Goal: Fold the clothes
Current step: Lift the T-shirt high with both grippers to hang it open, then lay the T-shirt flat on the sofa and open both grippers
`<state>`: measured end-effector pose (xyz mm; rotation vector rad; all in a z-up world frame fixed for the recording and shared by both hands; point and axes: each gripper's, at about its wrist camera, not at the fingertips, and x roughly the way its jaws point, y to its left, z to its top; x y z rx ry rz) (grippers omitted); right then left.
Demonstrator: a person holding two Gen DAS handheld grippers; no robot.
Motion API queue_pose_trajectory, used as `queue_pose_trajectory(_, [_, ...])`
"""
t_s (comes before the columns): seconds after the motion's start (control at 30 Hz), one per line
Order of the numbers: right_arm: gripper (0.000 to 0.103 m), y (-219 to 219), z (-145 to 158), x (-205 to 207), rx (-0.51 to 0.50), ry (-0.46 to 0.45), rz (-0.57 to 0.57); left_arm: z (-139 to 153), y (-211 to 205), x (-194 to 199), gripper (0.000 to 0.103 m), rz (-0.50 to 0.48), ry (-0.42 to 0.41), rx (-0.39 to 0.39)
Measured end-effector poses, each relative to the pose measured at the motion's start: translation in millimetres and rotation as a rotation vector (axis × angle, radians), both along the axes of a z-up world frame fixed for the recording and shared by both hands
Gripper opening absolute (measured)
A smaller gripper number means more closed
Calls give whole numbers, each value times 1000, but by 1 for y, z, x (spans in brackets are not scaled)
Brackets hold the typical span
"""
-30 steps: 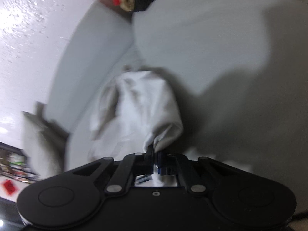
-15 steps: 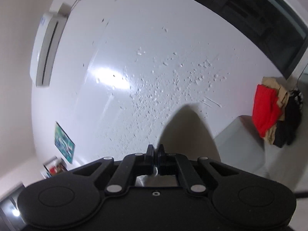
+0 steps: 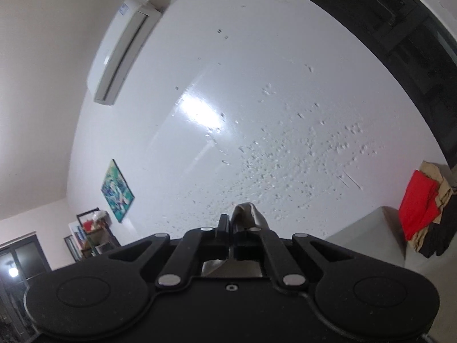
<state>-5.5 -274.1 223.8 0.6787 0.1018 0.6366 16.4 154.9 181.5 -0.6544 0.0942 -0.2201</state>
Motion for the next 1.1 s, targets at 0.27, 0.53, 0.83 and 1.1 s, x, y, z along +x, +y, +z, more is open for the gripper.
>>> queue_pose_trajectory(0.27, [2,54,-69,167,-150,383,-55,-24,-4,120,0,76,268,104])
queue_pose_trajectory(0.53, [2,57,26,176,-218,101,-173,79,-7,127,1,50,8,152])
queue_pose_trajectory(0.83, [2,51,-110,154,-282,300,-128,-90,-10,132,1,42,314,200])
queue_pose_trajectory(1.1, [2,67,-220,141,-310,555,-88,-262,13,133,0,88,711,98])
